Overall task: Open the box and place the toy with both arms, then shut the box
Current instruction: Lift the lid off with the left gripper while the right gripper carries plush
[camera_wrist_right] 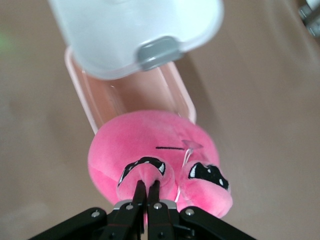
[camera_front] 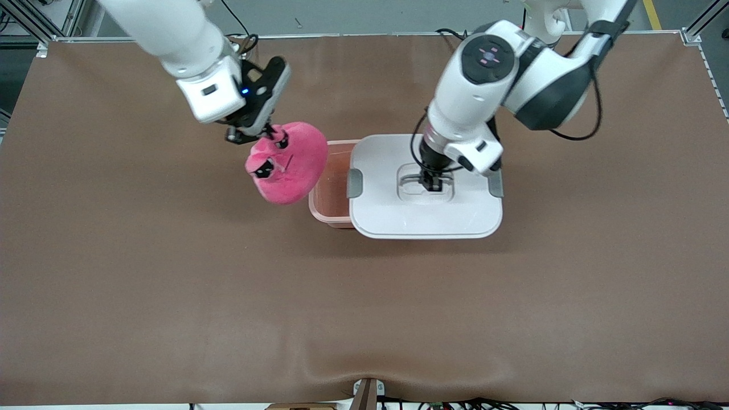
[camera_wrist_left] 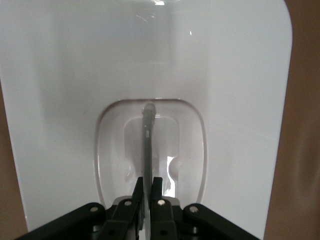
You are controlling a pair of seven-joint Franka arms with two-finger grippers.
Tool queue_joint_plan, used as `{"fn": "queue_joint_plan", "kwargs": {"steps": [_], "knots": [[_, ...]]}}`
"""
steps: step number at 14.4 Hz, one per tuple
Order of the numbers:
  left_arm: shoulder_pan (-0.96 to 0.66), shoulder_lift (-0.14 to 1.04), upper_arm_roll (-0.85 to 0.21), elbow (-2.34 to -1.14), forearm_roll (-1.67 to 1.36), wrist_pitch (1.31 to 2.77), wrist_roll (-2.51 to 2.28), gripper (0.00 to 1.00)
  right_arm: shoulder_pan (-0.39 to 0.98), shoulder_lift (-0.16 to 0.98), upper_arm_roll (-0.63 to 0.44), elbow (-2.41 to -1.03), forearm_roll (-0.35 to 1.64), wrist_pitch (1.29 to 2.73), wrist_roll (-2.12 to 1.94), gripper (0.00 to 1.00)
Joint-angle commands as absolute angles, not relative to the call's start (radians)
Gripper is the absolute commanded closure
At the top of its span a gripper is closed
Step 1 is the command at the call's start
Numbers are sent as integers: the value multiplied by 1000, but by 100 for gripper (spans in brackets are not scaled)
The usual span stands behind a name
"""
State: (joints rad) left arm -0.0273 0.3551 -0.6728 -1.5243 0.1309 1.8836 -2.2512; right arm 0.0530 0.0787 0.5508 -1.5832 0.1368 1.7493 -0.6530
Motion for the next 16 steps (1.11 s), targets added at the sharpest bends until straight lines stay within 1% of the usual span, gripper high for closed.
{"fn": "queue_joint_plan", "kwargs": {"steps": [1, 3, 5, 7, 9, 16], "knots": [[52, 370, -683, -1491, 86, 1847, -2139, 100, 52, 100, 630, -1614, 146, 1830, -756, 100], [103, 379, -683, -1491, 80, 1842, -2082, 100, 58, 103, 673, -1650, 140, 1890, -767, 100], [150, 390, -681, -1491, 80, 1835, -2018, 100, 64, 104, 713, -1698, 73, 1954, -800, 100], [188, 394, -680, -1491, 81, 1835, -1971, 100, 63, 110, 721, -1735, 46, 2005, -898, 100], [227, 406, -680, -1491, 81, 1836, -1913, 100, 52, 118, 719, -1740, 46, 2017, -1009, 100], [305, 440, -676, -1493, 90, 1836, -1750, 100, 38, 146, 716, -1756, 31, 2048, -1097, 100]]}}
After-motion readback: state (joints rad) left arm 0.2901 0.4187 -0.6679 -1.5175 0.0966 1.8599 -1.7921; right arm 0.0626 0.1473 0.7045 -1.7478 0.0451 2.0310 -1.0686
